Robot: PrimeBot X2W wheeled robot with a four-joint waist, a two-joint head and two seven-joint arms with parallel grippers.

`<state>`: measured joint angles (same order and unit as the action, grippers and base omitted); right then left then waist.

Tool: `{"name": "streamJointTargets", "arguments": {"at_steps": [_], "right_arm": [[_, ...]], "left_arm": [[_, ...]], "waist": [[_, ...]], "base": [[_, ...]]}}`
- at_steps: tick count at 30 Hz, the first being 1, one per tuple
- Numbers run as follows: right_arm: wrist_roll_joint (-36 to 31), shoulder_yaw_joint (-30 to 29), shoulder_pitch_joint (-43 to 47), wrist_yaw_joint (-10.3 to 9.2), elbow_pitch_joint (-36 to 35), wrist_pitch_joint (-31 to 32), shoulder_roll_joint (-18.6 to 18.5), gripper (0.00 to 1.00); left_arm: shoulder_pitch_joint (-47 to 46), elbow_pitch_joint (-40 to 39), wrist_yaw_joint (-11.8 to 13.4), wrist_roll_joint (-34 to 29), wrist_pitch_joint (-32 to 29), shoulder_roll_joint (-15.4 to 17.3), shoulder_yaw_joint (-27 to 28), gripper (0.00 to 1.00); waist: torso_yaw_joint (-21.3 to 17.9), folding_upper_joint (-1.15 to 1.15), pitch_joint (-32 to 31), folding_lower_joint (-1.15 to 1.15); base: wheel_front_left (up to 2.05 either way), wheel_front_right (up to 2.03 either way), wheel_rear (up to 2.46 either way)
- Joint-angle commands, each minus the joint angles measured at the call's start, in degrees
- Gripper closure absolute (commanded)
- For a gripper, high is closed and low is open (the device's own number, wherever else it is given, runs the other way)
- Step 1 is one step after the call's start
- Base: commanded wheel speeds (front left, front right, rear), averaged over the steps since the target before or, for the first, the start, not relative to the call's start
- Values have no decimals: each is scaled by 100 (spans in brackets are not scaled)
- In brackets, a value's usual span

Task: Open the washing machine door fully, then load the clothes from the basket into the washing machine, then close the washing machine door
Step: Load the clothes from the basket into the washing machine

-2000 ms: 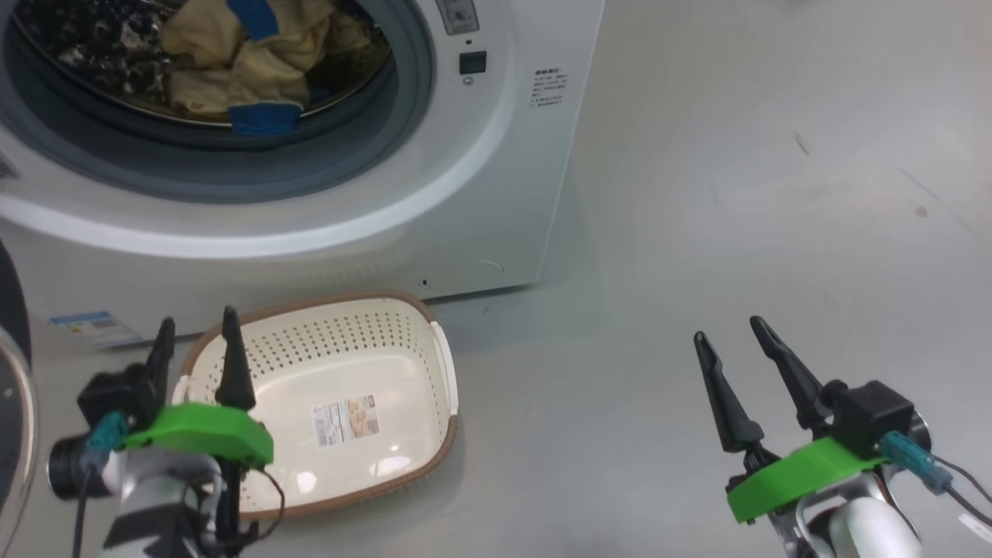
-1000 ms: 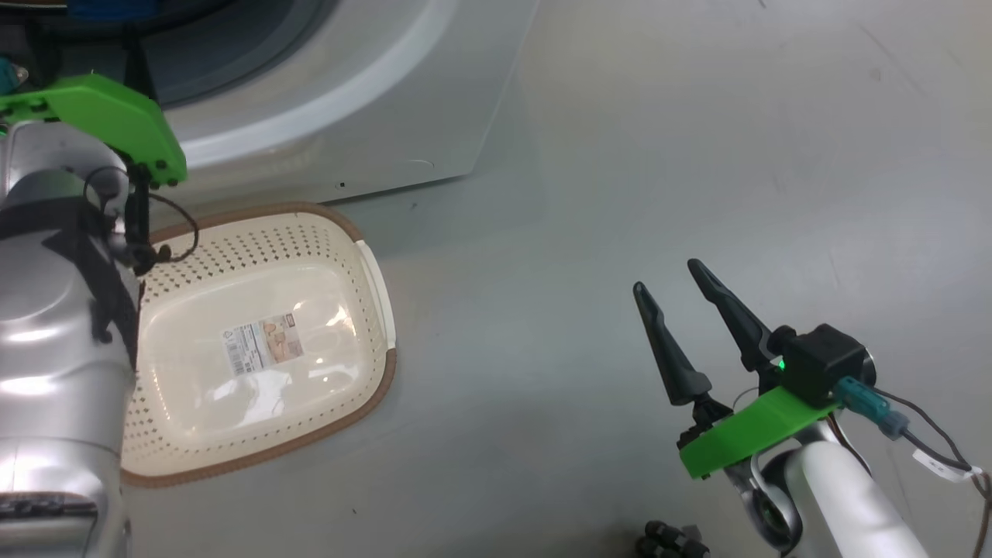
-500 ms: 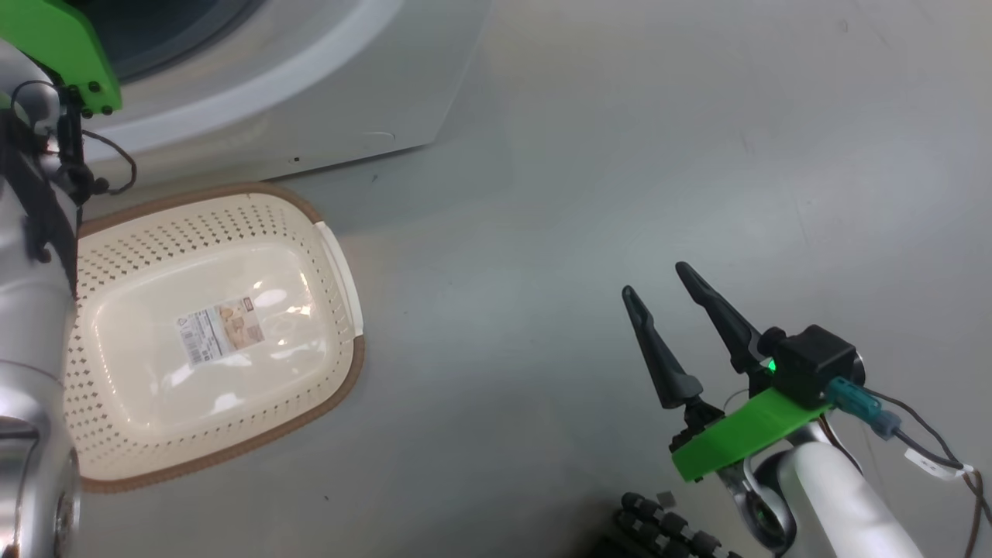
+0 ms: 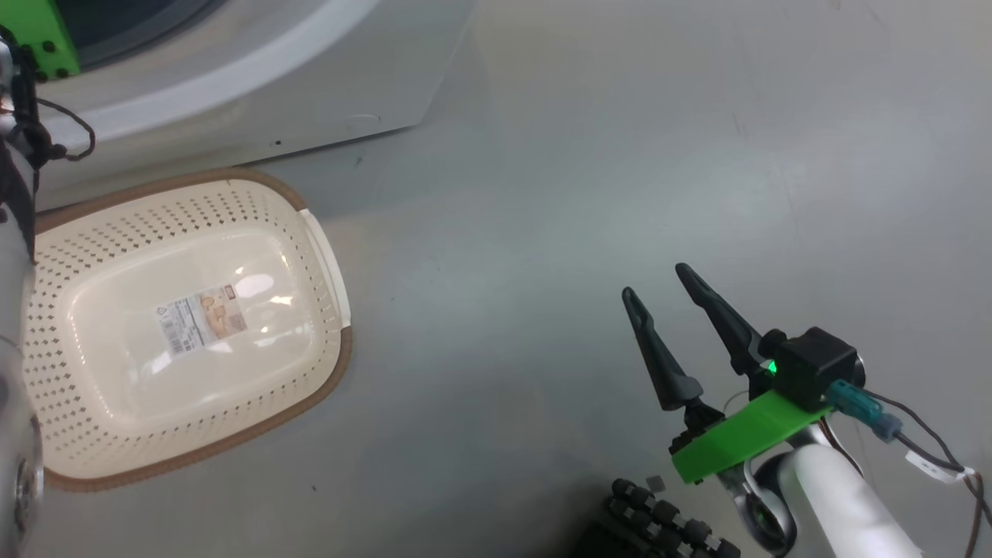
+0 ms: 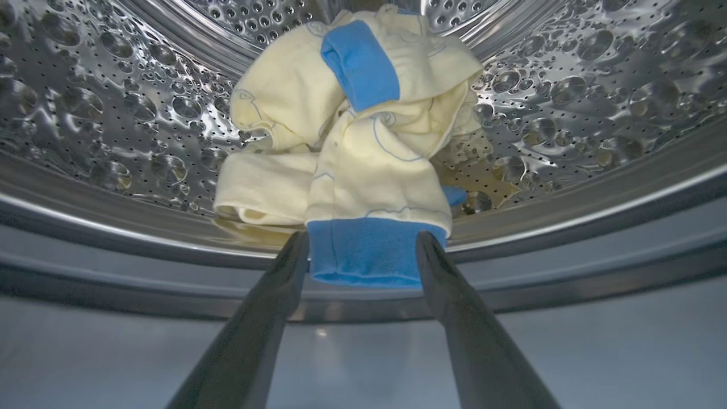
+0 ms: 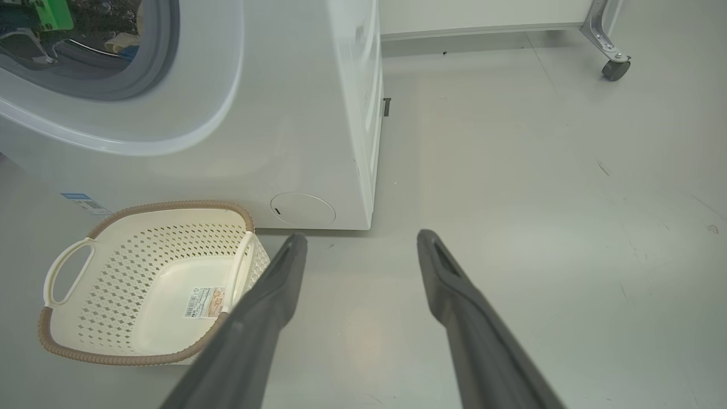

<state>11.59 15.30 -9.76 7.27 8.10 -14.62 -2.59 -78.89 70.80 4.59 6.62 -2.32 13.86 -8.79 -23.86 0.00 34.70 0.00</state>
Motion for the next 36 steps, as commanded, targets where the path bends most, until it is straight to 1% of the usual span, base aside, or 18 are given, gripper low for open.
{"name": "streamJointTargets", "arguments": {"at_steps": [1, 9, 20, 22, 28, 32, 36], "right_arm": [[-1, 79, 94, 22, -170, -38, -29, 0], [8, 72, 118, 22, -226, -38, -29, 0], [20, 60, 152, 22, -292, -38, -29, 0], [15, 51, 157, 22, -302, -38, -29, 0], [16, 48, 140, 22, -309, -38, -29, 0], [18, 29, 145, 22, -319, -38, -29, 0], [16, 16, 157, 22, -324, -38, -29, 0]], "left_arm": [[-232, -113, 24, -23, -15, 257, 6, 0], [-434, 38, -23, -17, -107, 278, -106, 0], [-576, 175, -76, -66, -297, 400, -304, 0], [-587, 193, -87, -51, -360, 391, -322, 3], [-595, 216, -53, -17, -371, 359, -360, 0], [-619, 230, -45, 12, -390, 395, -383, 2], [-647, 242, -47, 37, -418, 414, -413, 7]], "waist": [[-10, 0, 28, 0], [-28, 0, 144, 0], [-53, 0, 237, 0], [-46, 0, 260, 0], [-54, 0, 289, 0], [-74, 0, 311, 0], [-93, 0, 347, 0]], "base": [[0, 0, 0], [0, 0, 0], [0, 0, 0], [0, 0, 0], [0, 0, 0], [0, 0, 0], [0, 0, 0]]}}
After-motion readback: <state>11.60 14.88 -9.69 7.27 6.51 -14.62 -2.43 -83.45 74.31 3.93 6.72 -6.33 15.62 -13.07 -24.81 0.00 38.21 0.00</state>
